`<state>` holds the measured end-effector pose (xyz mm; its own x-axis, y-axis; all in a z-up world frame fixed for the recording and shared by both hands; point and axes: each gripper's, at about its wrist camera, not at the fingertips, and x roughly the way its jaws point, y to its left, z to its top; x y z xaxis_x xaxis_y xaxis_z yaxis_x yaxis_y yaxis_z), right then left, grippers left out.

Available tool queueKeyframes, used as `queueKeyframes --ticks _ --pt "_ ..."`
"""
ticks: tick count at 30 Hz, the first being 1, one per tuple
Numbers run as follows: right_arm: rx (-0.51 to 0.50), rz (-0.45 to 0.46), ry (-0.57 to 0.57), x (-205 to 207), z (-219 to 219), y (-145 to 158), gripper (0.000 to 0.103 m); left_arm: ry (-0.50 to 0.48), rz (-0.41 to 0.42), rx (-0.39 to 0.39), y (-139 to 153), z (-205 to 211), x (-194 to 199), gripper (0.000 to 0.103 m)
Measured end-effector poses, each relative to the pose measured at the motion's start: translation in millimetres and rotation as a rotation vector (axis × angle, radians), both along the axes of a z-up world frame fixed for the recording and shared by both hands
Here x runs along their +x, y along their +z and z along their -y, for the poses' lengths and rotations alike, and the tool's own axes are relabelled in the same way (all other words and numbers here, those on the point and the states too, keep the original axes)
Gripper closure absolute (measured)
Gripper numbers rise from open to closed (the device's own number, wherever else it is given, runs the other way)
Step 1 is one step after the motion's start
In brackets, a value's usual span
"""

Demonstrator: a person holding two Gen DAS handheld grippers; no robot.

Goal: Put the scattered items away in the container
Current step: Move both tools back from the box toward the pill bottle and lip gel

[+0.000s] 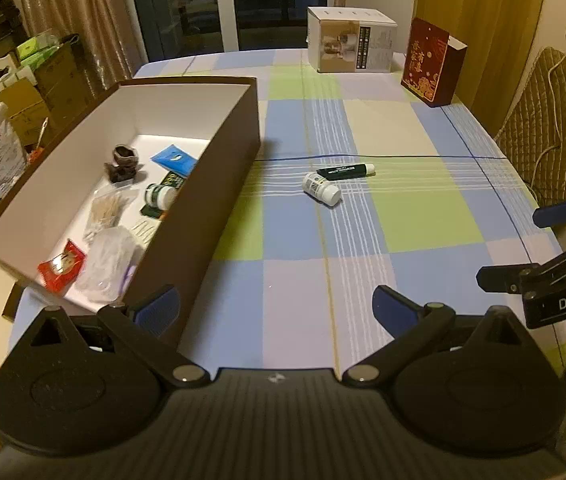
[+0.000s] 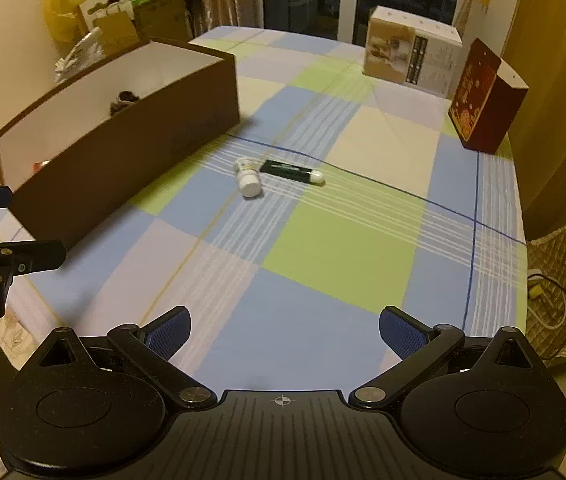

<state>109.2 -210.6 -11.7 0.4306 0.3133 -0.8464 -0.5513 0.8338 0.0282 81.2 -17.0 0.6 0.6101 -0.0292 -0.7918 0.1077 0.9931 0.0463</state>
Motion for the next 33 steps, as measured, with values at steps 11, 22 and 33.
queueKeyframes --ticks 11,22,33 --pt "0.009 -0.018 -0.050 30 7 -21 0.000 -0.012 -0.036 -0.007 -26 10 34 0.002" --pt "0.053 -0.022 -0.184 65 15 -40 0.000 0.008 -0.076 0.008 -53 14 66 0.003" --pt "0.126 -0.002 -0.230 97 23 -53 0.000 -0.021 -0.079 0.010 -76 35 101 0.011"
